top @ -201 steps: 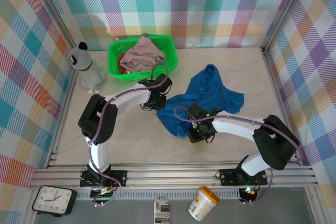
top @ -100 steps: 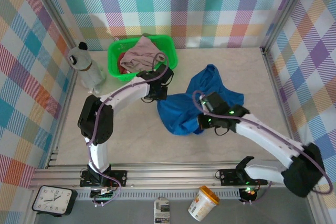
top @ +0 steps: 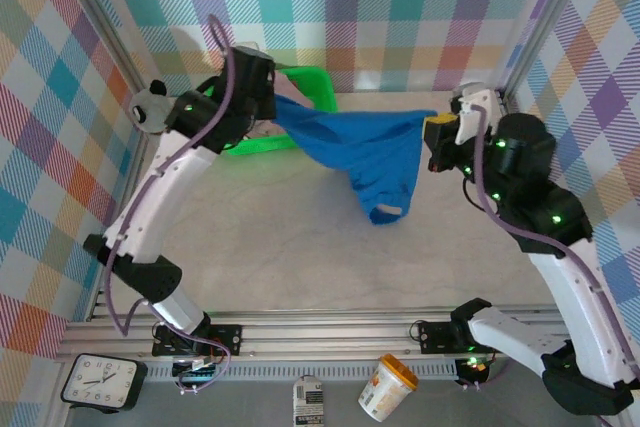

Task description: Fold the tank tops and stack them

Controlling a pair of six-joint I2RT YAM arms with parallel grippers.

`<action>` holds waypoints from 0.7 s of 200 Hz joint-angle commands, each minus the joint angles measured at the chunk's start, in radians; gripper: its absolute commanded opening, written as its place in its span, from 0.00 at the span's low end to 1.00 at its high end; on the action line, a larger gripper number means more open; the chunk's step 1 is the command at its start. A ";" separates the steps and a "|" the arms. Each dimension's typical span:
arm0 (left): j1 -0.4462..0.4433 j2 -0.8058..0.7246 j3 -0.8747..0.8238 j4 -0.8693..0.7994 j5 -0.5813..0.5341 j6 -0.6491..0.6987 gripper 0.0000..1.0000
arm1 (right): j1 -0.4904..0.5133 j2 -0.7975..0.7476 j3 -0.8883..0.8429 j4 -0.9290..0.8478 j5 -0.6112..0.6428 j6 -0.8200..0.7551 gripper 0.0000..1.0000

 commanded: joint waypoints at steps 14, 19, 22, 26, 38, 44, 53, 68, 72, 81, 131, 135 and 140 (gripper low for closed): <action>0.008 -0.032 0.108 -0.065 -0.069 0.056 0.00 | -0.004 0.022 0.131 0.095 -0.058 -0.096 0.00; 0.009 -0.024 0.122 -0.063 -0.067 0.061 0.00 | -0.004 0.033 0.144 0.088 -0.027 -0.132 0.00; 0.009 -0.016 0.132 -0.061 -0.064 0.064 0.00 | -0.004 0.040 0.150 0.085 -0.006 -0.144 0.00; 0.009 -0.005 0.145 -0.059 -0.059 0.068 0.00 | -0.005 0.055 0.160 0.079 0.025 -0.155 0.00; 0.011 0.038 0.194 -0.048 -0.043 0.081 0.00 | -0.011 0.109 0.207 0.043 0.105 -0.188 0.00; 0.012 0.065 0.223 -0.038 -0.038 0.087 0.00 | -0.019 0.130 0.220 0.039 0.125 -0.198 0.00; 0.020 0.110 0.272 -0.023 -0.017 0.091 0.00 | -0.042 0.151 0.222 0.059 0.131 -0.195 0.00; 0.038 0.197 0.365 0.006 0.019 0.082 0.00 | -0.116 0.192 0.232 0.076 0.103 -0.164 0.00; 0.042 0.222 0.393 0.013 0.026 0.078 0.00 | -0.141 0.205 0.237 0.078 0.090 -0.152 0.00; 0.047 0.284 0.464 0.023 0.041 0.068 0.00 | -0.207 0.237 0.247 0.089 0.052 -0.128 0.00; 0.055 0.536 0.662 0.231 0.161 0.025 0.00 | -0.496 0.444 0.421 0.073 -0.192 0.066 0.00; 0.055 0.548 0.662 0.262 0.167 0.030 0.00 | -0.505 0.455 0.450 0.063 -0.203 0.073 0.00; 0.056 0.560 0.667 0.293 0.171 0.036 0.00 | -0.515 0.469 0.488 0.040 -0.215 0.079 0.00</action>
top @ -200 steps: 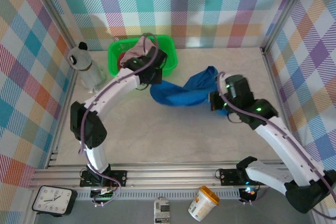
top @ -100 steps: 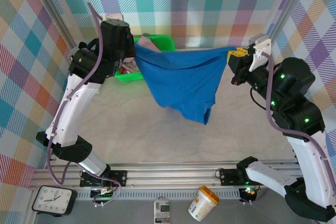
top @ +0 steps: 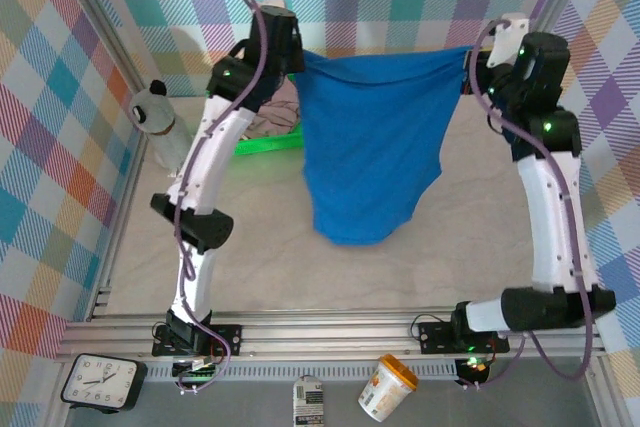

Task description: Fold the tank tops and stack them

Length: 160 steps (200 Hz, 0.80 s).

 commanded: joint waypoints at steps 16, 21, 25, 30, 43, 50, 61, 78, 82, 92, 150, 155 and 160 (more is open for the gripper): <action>0.012 0.077 0.092 0.279 0.077 0.034 0.00 | -0.074 0.053 0.272 -0.069 -0.128 0.085 0.00; 0.013 0.091 0.107 0.301 0.079 0.043 0.00 | -0.076 0.056 0.297 -0.088 -0.127 0.079 0.00; 0.015 0.098 0.118 0.317 0.082 0.047 0.00 | -0.079 0.056 0.312 -0.107 -0.124 0.076 0.00; 0.018 0.104 0.128 0.333 0.090 0.049 0.00 | -0.082 0.050 0.319 -0.125 -0.123 0.072 0.00; 0.024 0.106 0.130 0.364 0.136 0.049 0.00 | -0.086 0.026 0.293 -0.175 -0.126 0.065 0.00; 0.024 0.107 0.130 0.358 0.162 0.055 0.00 | -0.087 0.009 0.270 -0.217 -0.142 0.073 0.00; 0.024 0.108 0.127 0.309 0.196 0.056 0.00 | -0.086 -0.034 0.176 -0.247 -0.195 0.112 0.00; 0.024 0.108 0.095 0.175 0.249 0.038 0.00 | -0.075 -0.139 -0.031 -0.258 -0.272 0.176 0.00; 0.024 0.104 0.075 0.142 0.268 0.029 0.00 | -0.067 -0.162 -0.078 -0.267 -0.288 0.186 0.00; 0.025 0.080 -0.022 0.093 0.317 0.007 0.00 | -0.040 -0.220 -0.218 -0.273 -0.309 0.216 0.00; 0.013 -0.271 -1.085 0.366 0.303 -0.124 0.00 | 0.276 -0.460 -1.017 -0.073 -0.283 0.553 0.00; 0.016 -0.292 -1.147 0.384 0.299 -0.141 0.00 | 0.302 -0.454 -1.053 -0.054 -0.279 0.572 0.00; 0.019 -0.311 -1.206 0.403 0.294 -0.160 0.00 | 0.325 -0.444 -1.083 -0.040 -0.279 0.582 0.00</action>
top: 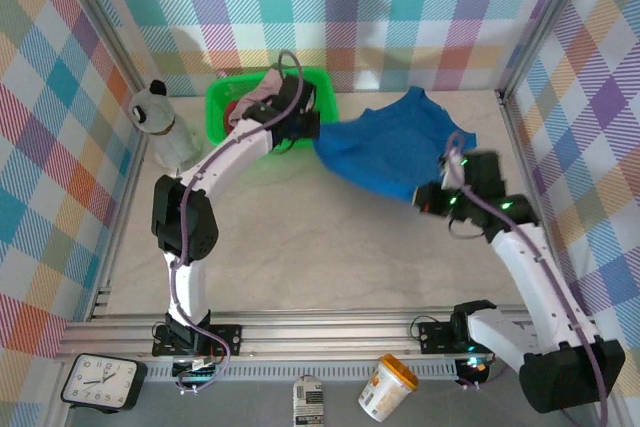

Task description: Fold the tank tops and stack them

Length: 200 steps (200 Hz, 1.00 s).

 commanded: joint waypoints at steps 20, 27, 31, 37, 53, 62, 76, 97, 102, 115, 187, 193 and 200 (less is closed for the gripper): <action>0.015 -0.168 -0.375 0.101 -0.051 -0.162 0.00 | 0.162 0.031 -0.203 0.126 -0.009 0.158 0.00; 0.017 -0.180 -0.405 0.100 -0.051 -0.183 0.00 | 0.167 0.038 -0.222 0.128 -0.023 0.154 0.00; 0.017 -0.188 -0.422 0.104 -0.047 -0.195 0.00 | 0.170 0.041 -0.232 0.127 -0.028 0.150 0.00; 0.017 -0.197 -0.444 0.108 -0.047 -0.207 0.00 | 0.171 0.043 -0.239 0.119 -0.032 0.142 0.00; 0.026 -0.215 -0.484 0.078 -0.092 -0.226 0.00 | 0.173 0.052 -0.234 0.115 -0.054 0.120 0.00; 0.040 -0.227 -0.508 0.068 -0.098 -0.238 0.00 | 0.184 0.072 -0.231 0.115 -0.067 0.112 0.00; 0.063 -0.248 -0.540 0.058 -0.116 -0.240 0.00 | 0.209 0.096 -0.221 0.110 -0.076 0.095 0.00; 0.105 -0.261 -0.554 0.049 -0.128 -0.221 0.00 | 0.253 0.130 -0.208 0.105 -0.089 0.078 0.00; 0.114 -0.261 -0.556 0.051 -0.121 -0.216 0.00 | 0.268 0.142 -0.204 0.102 -0.089 0.073 0.01; 0.123 -0.247 -0.544 0.041 -0.121 -0.191 0.00 | 0.309 0.177 -0.194 0.095 -0.084 0.059 0.01; 0.160 -0.159 -0.440 -0.051 -0.153 -0.121 0.03 | 0.572 0.325 -0.094 0.087 -0.106 0.014 0.11; 0.160 -0.155 -0.436 -0.062 -0.152 -0.121 0.04 | 0.581 0.333 -0.085 0.080 -0.119 0.008 0.12; 0.160 -0.150 -0.432 -0.074 -0.155 -0.120 0.06 | 0.584 0.331 -0.084 0.073 -0.131 0.006 0.14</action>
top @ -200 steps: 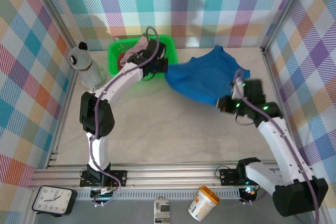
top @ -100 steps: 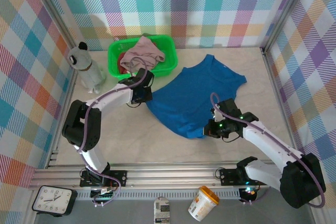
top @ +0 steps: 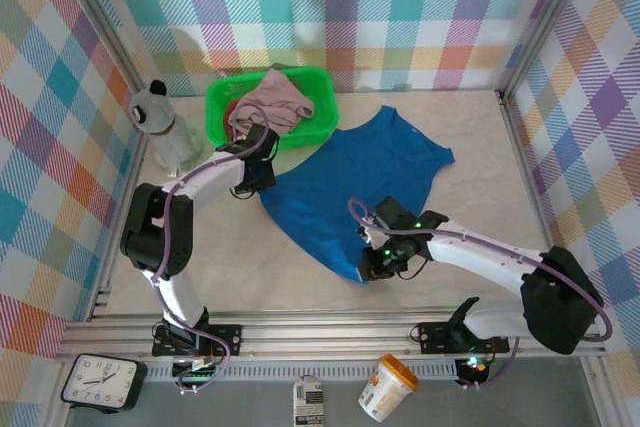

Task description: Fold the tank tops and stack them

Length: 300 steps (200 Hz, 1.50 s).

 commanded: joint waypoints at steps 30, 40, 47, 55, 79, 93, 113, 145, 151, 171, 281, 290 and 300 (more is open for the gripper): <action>0.013 -0.009 0.043 -0.105 -0.049 0.025 0.27 | 0.012 -0.090 0.039 -0.124 -0.023 -0.038 0.33; 0.014 -0.024 0.050 -0.122 -0.045 0.027 0.31 | -0.021 -0.135 0.054 -0.165 -0.014 -0.044 0.39; 0.014 -0.037 0.057 -0.137 -0.046 0.029 0.35 | -0.053 -0.165 0.072 -0.197 0.007 -0.053 0.43; 0.015 -0.055 0.064 -0.151 -0.046 0.029 0.39 | -0.096 -0.190 0.097 -0.232 0.026 -0.070 0.45; 0.009 -0.130 0.079 -0.199 0.025 0.024 0.54 | -0.297 -0.234 0.153 -0.243 0.070 -0.117 0.51; -0.015 -0.179 0.067 -0.205 0.100 0.005 0.57 | -0.436 -0.222 0.170 -0.191 0.087 -0.140 0.57; -0.115 -0.228 0.035 -0.198 0.155 -0.027 0.62 | -0.592 -0.180 0.171 -0.057 0.120 -0.134 0.60; -0.342 -0.273 -0.054 -0.122 0.163 -0.115 0.67 | -0.768 -0.042 0.204 0.091 0.146 -0.150 0.59; -0.389 -0.274 -0.068 -0.103 0.164 -0.136 0.67 | -0.791 -0.011 0.220 0.096 0.142 -0.160 0.59; -0.533 -0.257 -0.101 -0.041 0.164 -0.181 0.67 | -0.836 0.087 0.261 0.119 0.129 -0.194 0.57; -0.886 -0.032 -0.173 0.175 0.325 -0.135 0.51 | -0.815 0.420 0.363 0.109 0.096 -0.284 0.48; -0.891 -0.026 -0.178 0.171 0.332 -0.124 0.50 | -0.808 0.432 0.363 0.109 0.103 -0.289 0.48; -0.895 -0.021 -0.182 0.159 0.343 -0.117 0.49 | -0.801 0.449 0.366 0.104 0.115 -0.299 0.48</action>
